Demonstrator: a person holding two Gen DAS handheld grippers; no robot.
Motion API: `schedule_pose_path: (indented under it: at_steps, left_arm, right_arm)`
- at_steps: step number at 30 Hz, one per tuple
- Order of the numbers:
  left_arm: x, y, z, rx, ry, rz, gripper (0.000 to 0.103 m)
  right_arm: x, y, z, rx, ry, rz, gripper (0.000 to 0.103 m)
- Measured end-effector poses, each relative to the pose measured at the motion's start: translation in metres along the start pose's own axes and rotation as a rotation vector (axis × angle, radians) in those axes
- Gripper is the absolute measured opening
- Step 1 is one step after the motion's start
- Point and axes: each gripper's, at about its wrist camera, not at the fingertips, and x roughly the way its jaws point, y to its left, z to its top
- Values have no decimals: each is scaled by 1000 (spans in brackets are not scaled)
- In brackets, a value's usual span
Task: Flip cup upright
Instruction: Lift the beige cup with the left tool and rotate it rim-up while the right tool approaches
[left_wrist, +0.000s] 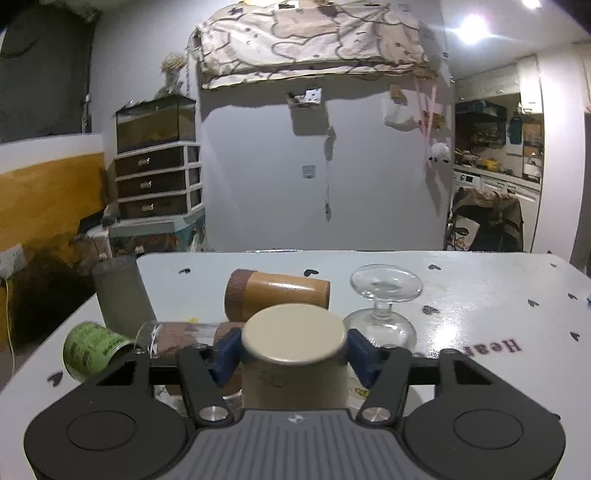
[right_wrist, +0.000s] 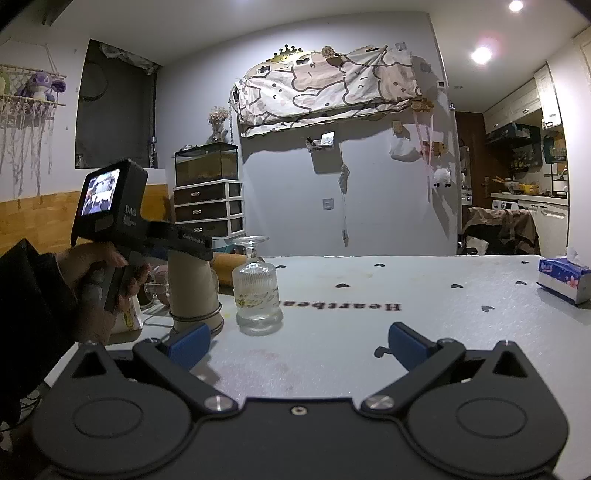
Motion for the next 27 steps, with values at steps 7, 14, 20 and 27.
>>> schedule_pose_path:
  at_steps: [7, 14, 20, 27]
  left_arm:
    - [-5, -3, 5, 20, -7, -36, 61]
    - [-34, -9, 26, 59, -105, -43, 60]
    - [-66, -19, 46, 71, -190, -104, 60]
    - [-97, -56, 41, 113, -224, -251, 60]
  right_arm:
    - [1, 0, 0, 2, 1, 4, 103]
    - [2, 0, 0, 1, 0, 8, 103]
    - [3, 0, -1, 5, -4, 14, 103]
    - [2, -3, -2, 15, -13, 4, 103]
